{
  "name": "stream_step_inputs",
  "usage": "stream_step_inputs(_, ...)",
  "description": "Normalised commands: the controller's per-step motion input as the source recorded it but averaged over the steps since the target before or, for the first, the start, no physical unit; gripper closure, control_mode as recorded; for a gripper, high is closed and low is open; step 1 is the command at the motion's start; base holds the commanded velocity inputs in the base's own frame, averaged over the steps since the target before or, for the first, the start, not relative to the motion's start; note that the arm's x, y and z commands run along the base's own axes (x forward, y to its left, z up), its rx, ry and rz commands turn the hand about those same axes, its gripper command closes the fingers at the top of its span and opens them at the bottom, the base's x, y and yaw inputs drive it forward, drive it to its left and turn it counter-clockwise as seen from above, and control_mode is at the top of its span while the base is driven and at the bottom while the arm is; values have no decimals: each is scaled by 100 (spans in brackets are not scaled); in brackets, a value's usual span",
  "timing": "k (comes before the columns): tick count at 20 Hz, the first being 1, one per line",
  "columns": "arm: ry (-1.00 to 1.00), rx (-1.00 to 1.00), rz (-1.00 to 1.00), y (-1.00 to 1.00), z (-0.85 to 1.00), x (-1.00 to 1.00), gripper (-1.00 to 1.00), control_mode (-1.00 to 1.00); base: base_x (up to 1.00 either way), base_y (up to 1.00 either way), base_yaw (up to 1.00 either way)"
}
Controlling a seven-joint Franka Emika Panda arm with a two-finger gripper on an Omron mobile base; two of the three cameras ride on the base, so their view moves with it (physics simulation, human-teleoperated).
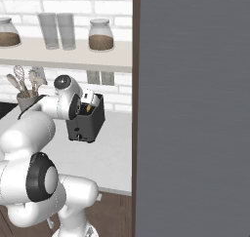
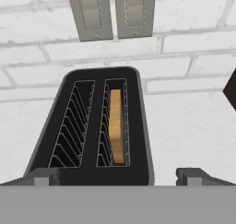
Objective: Start the toaster. Once the lever pops up, take the bread to the plate on the dining counter.
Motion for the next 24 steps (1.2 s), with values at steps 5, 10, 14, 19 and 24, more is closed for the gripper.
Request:
stream_step_inputs(5,0,0,0,0,0,0,-100,-100,0,0,0)
stream_step_inputs(10,0,0,0,0,0,0,-100,-100,0,0,0)
stream_step_inputs(14,0,0,0,0,0,0,-100,-100,0,0,0)
stream_step_inputs(19,0,0,0,0,0,0,-100,-100,0,0,0)
stream_step_inputs(24,0,0,0,0,0,0,-100,-100,0,0,0)
